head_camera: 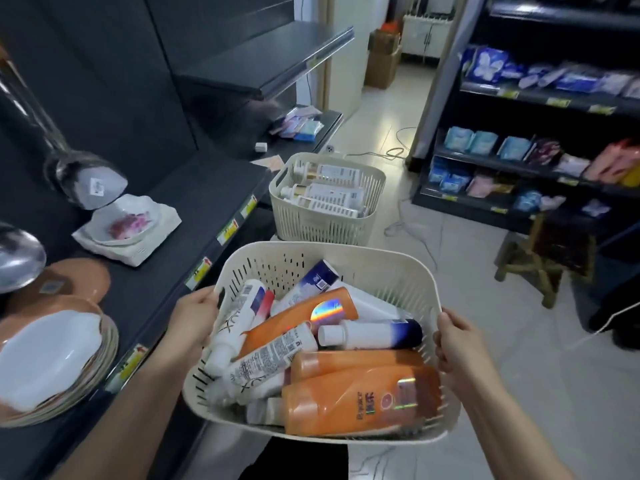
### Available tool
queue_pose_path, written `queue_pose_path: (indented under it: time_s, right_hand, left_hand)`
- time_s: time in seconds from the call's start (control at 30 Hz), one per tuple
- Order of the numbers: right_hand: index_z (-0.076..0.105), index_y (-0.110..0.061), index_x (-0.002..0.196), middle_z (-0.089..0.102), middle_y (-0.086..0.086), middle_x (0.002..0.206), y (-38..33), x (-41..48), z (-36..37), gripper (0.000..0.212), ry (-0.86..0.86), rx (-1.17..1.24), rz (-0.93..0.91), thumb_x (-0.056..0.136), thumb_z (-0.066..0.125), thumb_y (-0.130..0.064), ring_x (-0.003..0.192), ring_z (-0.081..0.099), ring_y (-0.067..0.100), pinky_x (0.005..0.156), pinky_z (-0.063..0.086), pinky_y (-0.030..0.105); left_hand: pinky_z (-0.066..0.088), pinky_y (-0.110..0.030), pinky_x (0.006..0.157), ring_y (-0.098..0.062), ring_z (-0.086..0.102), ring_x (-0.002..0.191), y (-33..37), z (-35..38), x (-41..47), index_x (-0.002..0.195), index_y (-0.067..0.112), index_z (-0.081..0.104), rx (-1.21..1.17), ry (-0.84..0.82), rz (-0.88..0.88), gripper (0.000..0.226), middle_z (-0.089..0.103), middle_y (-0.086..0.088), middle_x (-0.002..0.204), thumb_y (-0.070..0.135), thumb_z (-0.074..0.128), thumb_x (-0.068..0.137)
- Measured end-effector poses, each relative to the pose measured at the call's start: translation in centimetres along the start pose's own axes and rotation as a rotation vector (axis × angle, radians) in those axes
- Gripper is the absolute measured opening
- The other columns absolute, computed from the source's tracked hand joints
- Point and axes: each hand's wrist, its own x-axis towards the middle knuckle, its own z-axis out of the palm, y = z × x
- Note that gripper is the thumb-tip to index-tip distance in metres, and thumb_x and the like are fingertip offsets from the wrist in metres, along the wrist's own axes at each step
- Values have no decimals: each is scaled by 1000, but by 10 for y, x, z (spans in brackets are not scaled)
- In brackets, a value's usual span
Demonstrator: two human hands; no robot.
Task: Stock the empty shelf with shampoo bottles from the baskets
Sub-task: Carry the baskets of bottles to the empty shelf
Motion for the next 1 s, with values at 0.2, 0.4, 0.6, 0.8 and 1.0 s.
queue_pose_path:
  time_s: [0.2, 0.4, 0.6, 0.8, 1.0]
  right_hand:
    - [69, -20, 83, 48, -15, 45, -17, 65, 28, 31, 16, 49, 40, 101, 44, -13, 48, 38, 5, 44, 30, 21]
    - [70, -15, 82, 47, -8, 53, -8, 126, 78, 30, 77, 28, 53, 98, 45, -12, 53, 36, 14, 52, 28, 27]
    - [69, -13, 112, 53, -4, 76, 8, 166, 130, 24, 97, 80, 109, 98, 49, -19, 61, 44, 9, 56, 34, 27]
    - [70, -54, 87, 63, -5, 75, 7, 181, 172, 40, 126, 80, 133, 98, 48, -22, 64, 54, 13, 62, 42, 31]
    - [67, -36, 105, 64, 0, 81, 25, 193, 191, 20, 84, 62, 153, 94, 51, -31, 62, 52, 11, 63, 43, 31]
  left_hand:
    - [24, -18, 39, -3, 36, 27, 28, 36, 61, 68, 29, 72, 63, 24, -29, 44, 54, 13, 40, 23, 43, 100]
    - [32, -23, 44, -10, 44, 43, 40, 63, 149, 68, 17, 66, 177, 6, 43, 37, 56, 4, 44, 19, 46, 98]
    - [51, -55, 86, -35, 63, 90, 53, 83, 222, 116, 15, 68, 266, 32, -7, 30, 63, -21, 113, 25, 45, 100]
    - [49, -45, 86, -40, 60, 104, 54, 91, 272, 119, 9, 66, 356, 25, 35, 33, 65, -22, 112, 23, 43, 100]
    - [44, -34, 71, -21, 59, 92, 42, 95, 307, 115, 12, 64, 376, 64, 37, 30, 64, -9, 106, 27, 42, 100]
